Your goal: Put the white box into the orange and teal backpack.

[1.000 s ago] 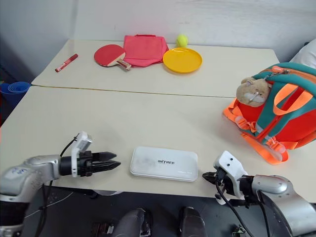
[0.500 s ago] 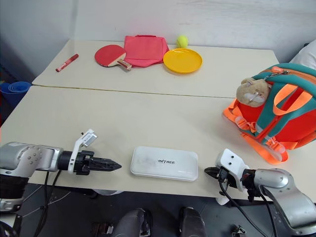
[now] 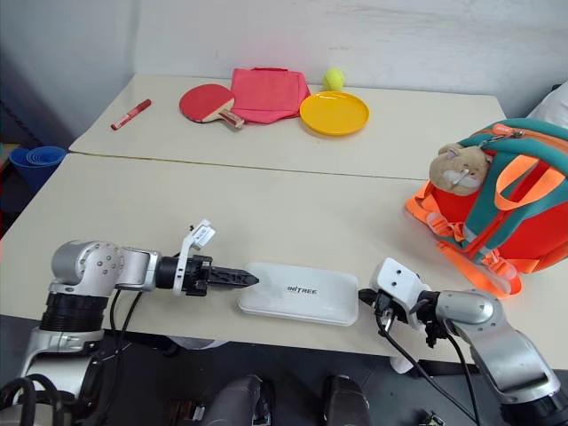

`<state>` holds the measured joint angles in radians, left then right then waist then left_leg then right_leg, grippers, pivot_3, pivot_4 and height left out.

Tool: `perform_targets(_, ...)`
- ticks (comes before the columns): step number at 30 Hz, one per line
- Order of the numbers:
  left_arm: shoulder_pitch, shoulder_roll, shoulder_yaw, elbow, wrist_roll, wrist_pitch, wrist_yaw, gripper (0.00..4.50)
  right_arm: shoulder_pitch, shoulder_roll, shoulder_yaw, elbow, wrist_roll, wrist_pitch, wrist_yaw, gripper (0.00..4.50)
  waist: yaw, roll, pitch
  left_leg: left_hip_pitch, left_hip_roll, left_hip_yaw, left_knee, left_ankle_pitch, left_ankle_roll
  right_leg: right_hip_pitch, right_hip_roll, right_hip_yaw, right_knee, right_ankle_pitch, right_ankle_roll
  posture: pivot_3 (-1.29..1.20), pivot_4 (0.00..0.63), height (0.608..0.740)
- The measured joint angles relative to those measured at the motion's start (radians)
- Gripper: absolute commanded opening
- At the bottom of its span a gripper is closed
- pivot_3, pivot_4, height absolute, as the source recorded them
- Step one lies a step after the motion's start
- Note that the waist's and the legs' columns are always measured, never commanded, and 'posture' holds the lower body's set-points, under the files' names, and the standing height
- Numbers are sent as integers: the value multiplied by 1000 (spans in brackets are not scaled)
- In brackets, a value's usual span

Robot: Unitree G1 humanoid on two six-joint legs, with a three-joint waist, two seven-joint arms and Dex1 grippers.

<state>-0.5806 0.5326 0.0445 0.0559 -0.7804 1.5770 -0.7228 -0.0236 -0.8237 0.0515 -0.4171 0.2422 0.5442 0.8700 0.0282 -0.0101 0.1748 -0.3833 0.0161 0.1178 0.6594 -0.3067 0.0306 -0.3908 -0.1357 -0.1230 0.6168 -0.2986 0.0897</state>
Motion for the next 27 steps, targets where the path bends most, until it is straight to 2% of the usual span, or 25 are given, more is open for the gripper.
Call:
perform_targets(6, -4, -36, 8, 9, -55, 5, 70, 4466, -42, 37, 30, 0, -9, 36, -12, 0, -1, 0, -1, 1, 0, 0, 0, 0, 0, 1, 0, 0, 0, 0, 0, 0, 150, 740)
perform_targets(11, -3, -53, 3, 76, -159, 7, 142, 3352, -71, 55, 53, -10, -8, 67, -14, 0, -2, -1, -1, -1, 0, 0, 0, 0, 1, -1, 0, 0, -1, 0, 0, 0, 150, 740)
perform_targets(17, 6, -60, 22, 151, -329, 29, 237, 1626, -7, 57, 14, -32, 2, 43, -27, 0, 1, -3, 0, -4, 0, -2, 0, 2, 4, -1, 0, -2, -3, 0, 0, 0, 150, 740)
perform_targets(19, 12, -43, 16, 148, -393, 29, 254, 1261, 42, 57, -4, -49, 17, 13, -17, 0, -1, -3, 1, -4, 0, -2, 0, 0, 2, -1, 0, -2, -4, 0, 0, 0, 150, 740)
perform_targets(22, 41, -26, 16, 103, -415, 25, 258, 1214, 114, 76, -53, -57, 63, -21, -5, 0, -3, -4, 1, -4, 0, -2, 0, 0, 2, -1, 1, -2, -4, 0, 0, 0, 150, 740)
perform_targets(25, 70, 6, 7, -6, -387, -16, 207, 1214, 213, 110, -151, -96, 147, -11, -8, 590, -3, -4, 2, -4, 1, -2, 0, 0, 2, -2, 2, -2, -4, 0, 0, 0, 150, 740)
perform_targets(27, 115, 32, -14, -91, -338, -128, 122, 1214, 298, 137, -232, -122, 162, -18, -40, 1228, -3, -3, 2, -4, 1, -1, -1, -1, -1, -2, 2, -2, -4, 0, 0, 0, 150, 740)
